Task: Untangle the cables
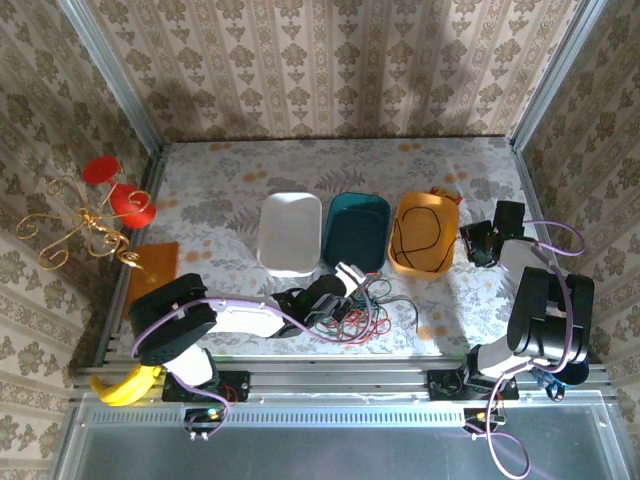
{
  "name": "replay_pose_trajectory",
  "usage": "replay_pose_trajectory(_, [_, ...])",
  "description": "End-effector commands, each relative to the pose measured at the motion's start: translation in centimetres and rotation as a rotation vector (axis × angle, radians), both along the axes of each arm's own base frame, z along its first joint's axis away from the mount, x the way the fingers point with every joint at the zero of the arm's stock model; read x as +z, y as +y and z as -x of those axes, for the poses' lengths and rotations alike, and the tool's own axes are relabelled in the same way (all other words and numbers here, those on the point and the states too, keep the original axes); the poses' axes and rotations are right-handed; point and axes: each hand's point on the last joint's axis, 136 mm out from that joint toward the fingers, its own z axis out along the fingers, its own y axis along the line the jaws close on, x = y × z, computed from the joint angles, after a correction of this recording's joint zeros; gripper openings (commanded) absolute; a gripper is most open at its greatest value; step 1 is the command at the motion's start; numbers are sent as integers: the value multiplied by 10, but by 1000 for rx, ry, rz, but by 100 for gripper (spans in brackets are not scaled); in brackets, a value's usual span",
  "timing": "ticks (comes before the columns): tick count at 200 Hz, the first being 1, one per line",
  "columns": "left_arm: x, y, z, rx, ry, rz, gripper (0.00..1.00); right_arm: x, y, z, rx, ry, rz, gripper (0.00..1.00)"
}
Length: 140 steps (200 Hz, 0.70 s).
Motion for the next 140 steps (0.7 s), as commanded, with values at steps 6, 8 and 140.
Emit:
replay_pose_trajectory(6, [2,3,0,8,2,3,0,-7,3,-3,-24,-11,-46,41])
replay_pose_trajectory(8, [2,3,0,8,2,3,0,-7,4,-3,-24,-12,-46,41])
replay_pose_trajectory(140, [-2,-1,2,-13,13,-14,0,-2,16,-6,-19,-44,-89,33])
